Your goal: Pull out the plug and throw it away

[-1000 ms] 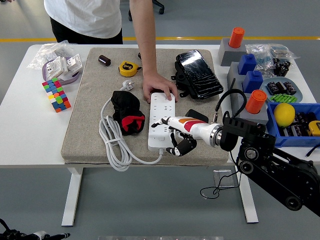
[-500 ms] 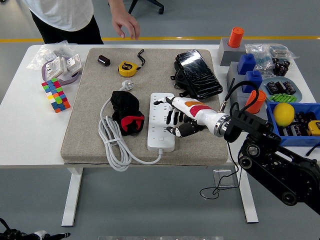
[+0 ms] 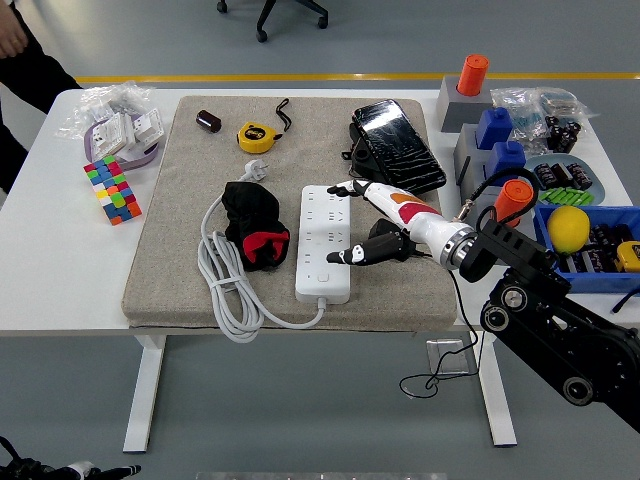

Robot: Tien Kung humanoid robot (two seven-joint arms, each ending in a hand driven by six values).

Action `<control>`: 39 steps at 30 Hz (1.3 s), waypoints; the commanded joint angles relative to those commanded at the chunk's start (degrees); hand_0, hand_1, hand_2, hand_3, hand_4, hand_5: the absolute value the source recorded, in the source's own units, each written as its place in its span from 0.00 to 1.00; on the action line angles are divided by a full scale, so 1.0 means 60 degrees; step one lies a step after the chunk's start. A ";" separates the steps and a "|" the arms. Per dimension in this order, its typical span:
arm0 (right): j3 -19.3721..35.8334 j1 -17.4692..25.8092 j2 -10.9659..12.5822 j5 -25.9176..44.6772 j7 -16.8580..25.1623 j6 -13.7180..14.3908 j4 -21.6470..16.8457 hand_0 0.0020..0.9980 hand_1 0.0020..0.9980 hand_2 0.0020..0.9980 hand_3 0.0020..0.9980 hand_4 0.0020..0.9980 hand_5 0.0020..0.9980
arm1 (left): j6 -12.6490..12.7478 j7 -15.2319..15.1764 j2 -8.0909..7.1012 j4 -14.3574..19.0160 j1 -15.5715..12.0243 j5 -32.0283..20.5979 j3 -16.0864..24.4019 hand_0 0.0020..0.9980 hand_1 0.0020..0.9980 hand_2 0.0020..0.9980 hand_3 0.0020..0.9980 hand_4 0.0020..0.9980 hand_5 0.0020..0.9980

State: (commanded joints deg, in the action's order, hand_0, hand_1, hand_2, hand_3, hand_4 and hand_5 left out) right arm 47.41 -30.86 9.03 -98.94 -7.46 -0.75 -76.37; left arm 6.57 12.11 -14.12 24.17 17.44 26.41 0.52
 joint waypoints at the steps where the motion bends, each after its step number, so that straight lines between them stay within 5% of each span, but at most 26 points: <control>1: 0.0012 0.0006 0.0005 0.0005 -0.0001 0.0008 0.0002 0.87 0.88 0.85 0.85 1.00 0.31 | 0.0000 0.0000 0.0000 -0.0001 0.0001 -0.0006 -0.0002 0.53 0.67 0.69 0.66 0.82 0.69; 39: 0.0132 0.0294 0.0026 0.0150 -0.0010 -0.0078 -0.0012 0.86 0.86 0.83 0.83 1.00 0.31 | -0.0036 0.0004 -0.0050 0.0026 -0.0008 0.0019 -0.0087 0.53 0.66 0.69 0.66 0.82 0.68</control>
State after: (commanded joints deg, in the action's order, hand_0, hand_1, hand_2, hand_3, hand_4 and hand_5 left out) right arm 48.20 -29.09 9.18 -98.04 -7.52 -1.22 -76.44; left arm 6.36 12.13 -14.42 24.32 17.39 26.53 0.00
